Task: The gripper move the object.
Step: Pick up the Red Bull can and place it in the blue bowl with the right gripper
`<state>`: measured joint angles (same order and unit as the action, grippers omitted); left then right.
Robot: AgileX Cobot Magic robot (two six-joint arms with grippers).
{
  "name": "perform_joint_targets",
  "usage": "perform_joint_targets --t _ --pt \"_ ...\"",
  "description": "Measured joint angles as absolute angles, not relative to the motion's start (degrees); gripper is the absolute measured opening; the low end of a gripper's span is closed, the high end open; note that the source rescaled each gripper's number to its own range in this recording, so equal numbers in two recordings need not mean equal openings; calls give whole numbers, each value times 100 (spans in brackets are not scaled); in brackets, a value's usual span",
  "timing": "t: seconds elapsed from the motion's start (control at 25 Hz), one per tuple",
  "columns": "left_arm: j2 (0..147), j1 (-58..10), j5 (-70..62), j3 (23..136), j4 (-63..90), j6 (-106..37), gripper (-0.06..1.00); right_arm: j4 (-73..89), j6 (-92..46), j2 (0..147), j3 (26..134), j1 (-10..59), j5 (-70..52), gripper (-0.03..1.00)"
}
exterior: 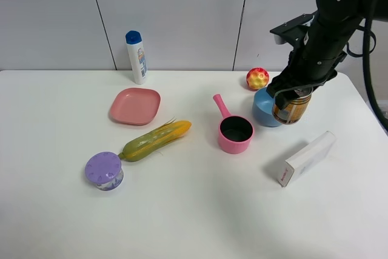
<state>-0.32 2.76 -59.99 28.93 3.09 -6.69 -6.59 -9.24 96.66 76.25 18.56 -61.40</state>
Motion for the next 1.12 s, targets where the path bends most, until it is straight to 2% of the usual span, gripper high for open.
perform_joint_targets --t 0.24,0.68,1.12 --pt "-32 276 -5999 2893 309 -669 100 -641 -924 9916 7952 1551 -5999 1" --pt "-32 276 -5999 2893 309 -669 100 -504 -852 11539 10364 1350 -6940 1" --pt "-32 276 -5999 2893 309 -669 100 -376 -788 12151 10724 1337 -6992 1"
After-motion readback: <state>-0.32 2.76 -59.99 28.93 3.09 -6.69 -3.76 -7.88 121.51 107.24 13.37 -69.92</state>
